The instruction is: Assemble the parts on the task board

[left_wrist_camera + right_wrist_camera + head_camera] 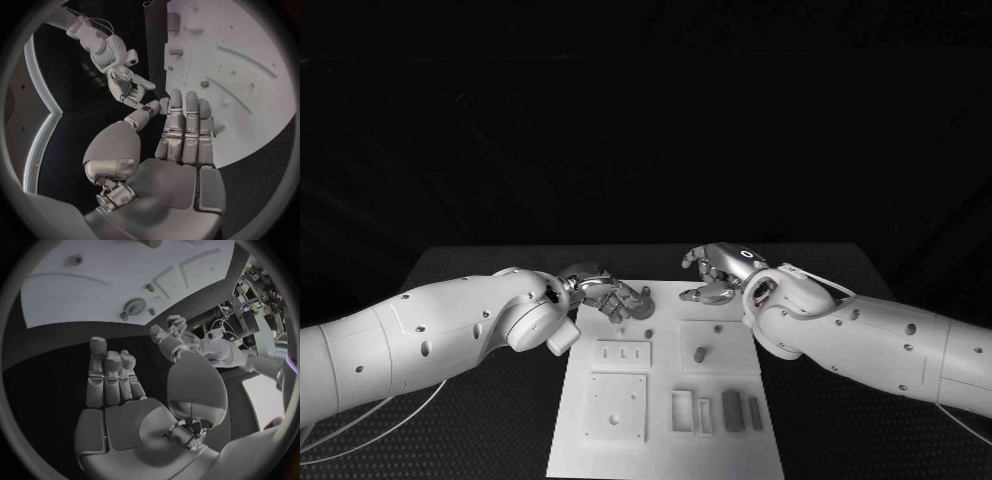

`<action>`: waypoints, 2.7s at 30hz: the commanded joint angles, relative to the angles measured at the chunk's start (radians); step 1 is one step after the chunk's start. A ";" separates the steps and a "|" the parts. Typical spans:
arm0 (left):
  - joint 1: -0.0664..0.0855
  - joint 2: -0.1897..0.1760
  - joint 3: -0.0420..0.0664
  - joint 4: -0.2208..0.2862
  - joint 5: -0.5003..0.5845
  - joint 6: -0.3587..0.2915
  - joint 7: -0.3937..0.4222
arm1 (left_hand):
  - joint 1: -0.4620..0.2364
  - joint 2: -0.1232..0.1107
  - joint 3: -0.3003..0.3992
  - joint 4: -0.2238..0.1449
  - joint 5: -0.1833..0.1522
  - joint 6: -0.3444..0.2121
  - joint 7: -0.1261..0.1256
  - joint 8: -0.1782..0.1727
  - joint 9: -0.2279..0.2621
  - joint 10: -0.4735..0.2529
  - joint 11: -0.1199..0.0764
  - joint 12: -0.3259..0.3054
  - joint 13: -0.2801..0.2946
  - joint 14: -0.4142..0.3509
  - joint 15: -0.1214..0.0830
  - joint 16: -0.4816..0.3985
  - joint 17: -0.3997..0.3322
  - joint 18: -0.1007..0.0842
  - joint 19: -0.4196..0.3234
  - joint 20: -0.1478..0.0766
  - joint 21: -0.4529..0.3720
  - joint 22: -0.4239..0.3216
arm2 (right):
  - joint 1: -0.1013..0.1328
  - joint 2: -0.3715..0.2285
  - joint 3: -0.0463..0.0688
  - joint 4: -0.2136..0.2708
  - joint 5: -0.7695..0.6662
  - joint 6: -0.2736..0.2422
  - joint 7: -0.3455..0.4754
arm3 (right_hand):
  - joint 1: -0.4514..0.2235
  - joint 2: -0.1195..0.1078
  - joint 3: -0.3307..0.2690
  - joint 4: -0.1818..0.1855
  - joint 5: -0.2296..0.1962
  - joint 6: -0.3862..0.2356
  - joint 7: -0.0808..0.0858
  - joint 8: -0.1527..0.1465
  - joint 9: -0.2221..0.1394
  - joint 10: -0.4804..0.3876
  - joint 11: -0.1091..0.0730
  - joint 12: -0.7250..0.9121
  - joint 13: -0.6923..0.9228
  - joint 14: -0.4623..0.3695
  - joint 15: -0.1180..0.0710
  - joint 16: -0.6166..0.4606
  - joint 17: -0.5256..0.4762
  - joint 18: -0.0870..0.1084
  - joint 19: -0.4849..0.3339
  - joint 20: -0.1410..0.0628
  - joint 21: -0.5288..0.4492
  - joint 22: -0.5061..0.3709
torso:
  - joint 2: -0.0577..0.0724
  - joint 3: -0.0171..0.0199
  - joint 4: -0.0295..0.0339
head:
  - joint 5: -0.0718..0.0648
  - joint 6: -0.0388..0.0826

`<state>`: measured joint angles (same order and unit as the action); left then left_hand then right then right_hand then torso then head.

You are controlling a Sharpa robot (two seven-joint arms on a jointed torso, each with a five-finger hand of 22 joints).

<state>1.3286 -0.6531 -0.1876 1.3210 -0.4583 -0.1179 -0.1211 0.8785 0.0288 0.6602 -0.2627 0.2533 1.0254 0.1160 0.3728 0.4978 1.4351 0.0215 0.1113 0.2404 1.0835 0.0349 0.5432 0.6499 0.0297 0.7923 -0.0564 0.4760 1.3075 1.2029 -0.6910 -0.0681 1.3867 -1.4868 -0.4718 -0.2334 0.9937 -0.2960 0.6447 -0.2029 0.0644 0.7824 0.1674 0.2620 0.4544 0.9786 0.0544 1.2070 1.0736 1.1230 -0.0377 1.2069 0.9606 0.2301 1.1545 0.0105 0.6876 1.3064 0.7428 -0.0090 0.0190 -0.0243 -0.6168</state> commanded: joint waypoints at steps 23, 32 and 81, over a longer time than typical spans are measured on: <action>0.030 0.069 0.000 -0.056 -0.303 0.142 -0.236 | -0.085 0.016 0.008 -0.028 0.254 0.136 -0.104 0.019 0.118 0.027 -0.120 0.627 0.461 0.165 -0.187 0.503 0.147 0.001 0.182 -0.171 0.354 0.023 | 0.067 -0.012 0.043 -0.263 0.553 -0.040 0.246 | 0.015 0.036 -0.053 0.023 0.160 -0.001 0.027 0.014 -0.010 -0.212 0.031 -0.057 -0.137 -0.109 0.017 -0.108 -0.096 0.026 -0.133 0.071 -0.128 -0.020 | -0.013 0.0188 -0.0143 | 0.019 -0.033; 0.036 0.091 -0.022 -0.045 -0.353 0.197 -0.270 | -0.116 0.005 0.083 -0.029 0.273 0.157 -0.116 0.021 0.164 0.007 -0.133 0.714 0.496 0.164 -0.205 0.581 0.121 -0.001 0.182 -0.195 0.417 0.017 | 0.067 -0.001 0.043 -0.273 0.564 -0.032 0.244 | 0.020 0.040 -0.056 0.021 0.165 -0.003 0.028 0.015 -0.012 -0.215 0.032 -0.057 -0.150 -0.114 0.018 -0.109 -0.102 0.028 -0.137 0.076 -0.134 -0.019 | -0.017 0.0219 -0.0148 | 0.020 -0.056; -0.029 0.076 -0.052 -0.018 -0.669 0.142 -0.275 | -0.201 0.041 0.108 -0.020 0.228 0.202 -0.136 0.053 0.194 -0.004 -0.152 0.819 0.498 0.162 -0.213 0.685 0.066 -0.008 0.198 -0.206 0.434 0.012 | 0.064 0.026 0.040 -0.311 0.701 0.042 0.294 | 0.048 0.085 -0.050 -0.018 0.180 -0.025 0.039 0.067 -0.060 -0.228 0.120 -0.532 -0.912 -0.420 0.204 -0.488 -0.566 -0.029 -0.525 0.212 -0.568 -0.081 | -0.019 0.0250 -0.0133 | 0.040 -0.086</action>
<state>1.3022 -0.5812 -0.2401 1.3006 -1.1186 0.0405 -0.3997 0.6812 0.0629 0.7546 -0.3001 0.4831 1.0491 0.1072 0.4209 0.6935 1.4702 -0.0821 0.9258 0.7396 1.2400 -0.1466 1.2243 0.7167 0.0230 0.9811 -0.1481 0.9137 1.3076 1.2682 -0.6657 -0.0278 1.0754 -0.7916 -0.4414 0.0446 1.0414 -0.2169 0.5962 -0.2140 0.2411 0.7433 0.1826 0.3245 0.3956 0.9284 0.0788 0.6800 0.1630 0.7004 0.1594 0.7224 0.3952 0.2088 0.6355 0.2229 0.1236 1.2247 0.7231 0.0165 0.0070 0.0149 -0.7014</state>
